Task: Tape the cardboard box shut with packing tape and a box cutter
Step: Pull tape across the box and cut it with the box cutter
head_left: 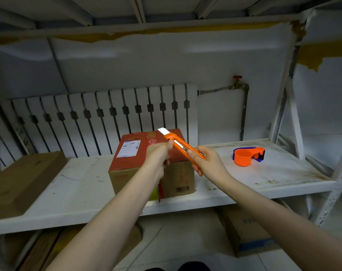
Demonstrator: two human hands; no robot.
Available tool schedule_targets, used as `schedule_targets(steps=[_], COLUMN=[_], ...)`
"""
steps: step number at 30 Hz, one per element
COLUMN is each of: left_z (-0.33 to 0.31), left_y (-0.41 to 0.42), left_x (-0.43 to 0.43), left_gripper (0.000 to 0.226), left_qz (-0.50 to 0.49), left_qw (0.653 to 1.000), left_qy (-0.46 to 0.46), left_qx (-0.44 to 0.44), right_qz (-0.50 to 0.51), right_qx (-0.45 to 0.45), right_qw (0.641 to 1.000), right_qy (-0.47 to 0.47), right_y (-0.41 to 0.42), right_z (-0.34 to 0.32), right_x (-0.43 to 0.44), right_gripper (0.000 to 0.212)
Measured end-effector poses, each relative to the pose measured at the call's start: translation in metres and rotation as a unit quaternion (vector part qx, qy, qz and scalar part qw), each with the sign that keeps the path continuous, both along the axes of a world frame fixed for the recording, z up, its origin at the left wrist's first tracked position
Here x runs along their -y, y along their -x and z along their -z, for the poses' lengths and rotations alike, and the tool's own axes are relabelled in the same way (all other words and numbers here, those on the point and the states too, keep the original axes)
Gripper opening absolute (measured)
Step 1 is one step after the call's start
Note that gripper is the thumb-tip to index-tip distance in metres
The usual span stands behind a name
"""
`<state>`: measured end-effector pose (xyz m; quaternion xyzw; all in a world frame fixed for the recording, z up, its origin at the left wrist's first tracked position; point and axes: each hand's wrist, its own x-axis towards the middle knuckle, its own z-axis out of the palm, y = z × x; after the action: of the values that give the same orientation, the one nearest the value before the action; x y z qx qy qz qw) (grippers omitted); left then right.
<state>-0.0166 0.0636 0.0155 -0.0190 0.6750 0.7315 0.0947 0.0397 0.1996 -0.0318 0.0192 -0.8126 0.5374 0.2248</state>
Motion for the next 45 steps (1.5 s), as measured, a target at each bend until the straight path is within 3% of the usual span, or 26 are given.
schedule_targets(steps=[5, 8, 11, 13, 16, 19, 22, 28, 33, 41, 45], left_z=[-0.002, 0.006, 0.023, 0.04, 0.064, 0.076, 0.084, 0.106, 0.127, 0.118, 0.116], left_y=[0.006, 0.019, 0.021, 0.017, 0.014, 0.014, 0.016, 0.011, 0.015, 0.016, 0.012], left_x=[0.02, 0.039, 0.061, 0.071, 0.074, 0.071, 0.067, 0.065, 0.073, 0.073, 0.074], left_gripper=[0.015, 0.026, 0.039, 0.044, 0.037, 0.019, 0.015, 0.029, 0.047, 0.009, 0.014], left_qz=[0.012, -0.014, -0.079, -0.079, -0.029, -0.041, -0.055, -0.094, -0.088, -0.04, -0.047], left_qw=[0.999, 0.987, 0.95, 0.943, 0.969, 0.986, 0.992, 0.98, 0.977, 0.977, 0.985], left_qy=[0.031, 0.127, 0.276, 0.313, 0.246, 0.159, 0.11, 0.166, 0.195, 0.208, 0.169], left_qx=[-0.023, -0.095, -0.121, -0.08, -0.008, -0.005, -0.014, -0.053, 0.017, -0.013, -0.005], right_qz=[-0.009, -0.011, 0.023, 0.051, 0.036, -0.024, -0.065, -0.063, -0.083, -0.101, -0.069], right_qx=[0.026, 0.051, 0.071, 0.071, 0.066, 0.091, 0.124, 0.159, 0.174, 0.166, 0.089], right_qw=[1.0, 0.998, 0.992, 0.978, 0.963, 0.955, 0.947, 0.919, 0.915, 0.918, 0.929], right_qy=[-0.003, -0.022, -0.097, -0.191, -0.257, -0.282, -0.289, -0.354, -0.355, -0.345, -0.353], right_y=[0.007, 0.017, 0.034, 0.046, 0.061, 0.073, 0.082, 0.093, 0.099, 0.09, 0.07], right_z=[0.001, 0.004, 0.009, 0.011, 0.011, 0.009, 0.008, 0.004, 0.006, 0.011, 0.017], right_x=[0.012, 0.019, 0.024, 0.028, 0.038, 0.05, 0.06, 0.057, 0.057, 0.057, 0.051], right_gripper=[0.033, 0.027, 0.025, 0.025, 0.024, 0.02, 0.02, 0.031, 0.028, 0.021, 0.03])
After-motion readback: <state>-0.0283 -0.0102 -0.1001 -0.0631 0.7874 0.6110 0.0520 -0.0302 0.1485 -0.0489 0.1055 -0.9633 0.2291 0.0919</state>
